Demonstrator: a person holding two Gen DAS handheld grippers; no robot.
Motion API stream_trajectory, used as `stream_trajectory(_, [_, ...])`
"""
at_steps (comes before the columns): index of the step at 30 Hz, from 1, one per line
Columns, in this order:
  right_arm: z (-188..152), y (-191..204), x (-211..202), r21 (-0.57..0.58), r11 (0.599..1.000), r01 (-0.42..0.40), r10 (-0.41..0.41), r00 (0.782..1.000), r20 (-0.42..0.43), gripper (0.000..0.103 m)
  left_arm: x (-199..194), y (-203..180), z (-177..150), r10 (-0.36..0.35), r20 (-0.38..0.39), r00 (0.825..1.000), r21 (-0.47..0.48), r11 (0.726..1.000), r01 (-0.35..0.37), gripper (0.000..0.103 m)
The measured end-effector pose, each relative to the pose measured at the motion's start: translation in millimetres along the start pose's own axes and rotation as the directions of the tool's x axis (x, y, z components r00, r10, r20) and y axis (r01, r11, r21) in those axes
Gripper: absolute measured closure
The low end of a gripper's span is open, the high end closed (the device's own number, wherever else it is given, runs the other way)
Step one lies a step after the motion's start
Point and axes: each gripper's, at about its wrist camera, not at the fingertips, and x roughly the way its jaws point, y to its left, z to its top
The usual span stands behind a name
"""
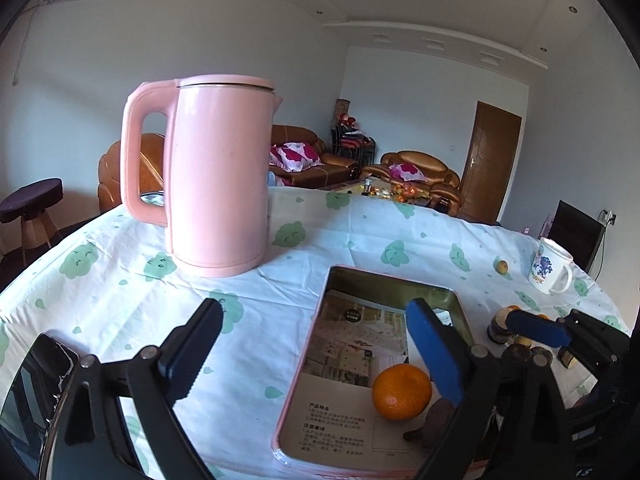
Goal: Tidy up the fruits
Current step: 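Grasp the striped brown cake roll with the right gripper while the left gripper moves to the dark brown fruits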
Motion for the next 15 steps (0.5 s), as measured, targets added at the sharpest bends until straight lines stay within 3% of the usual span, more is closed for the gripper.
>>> stream_trajectory(8, [-13,-34,-19,0.055,0.992,0.116,-0.116,0.993,0.004,0.034,0,-30,-2,-0.053,-0.008,0.999,0.047,0.997,0.053,0.006])
stream_trajectory(15, [-39,-95,-52,0.157,0.951,0.267,-0.266,0.964,-0.023,0.034,1,-84,-4,-0.135,-0.020,0.991,0.128,0.982,0.137,0.006])
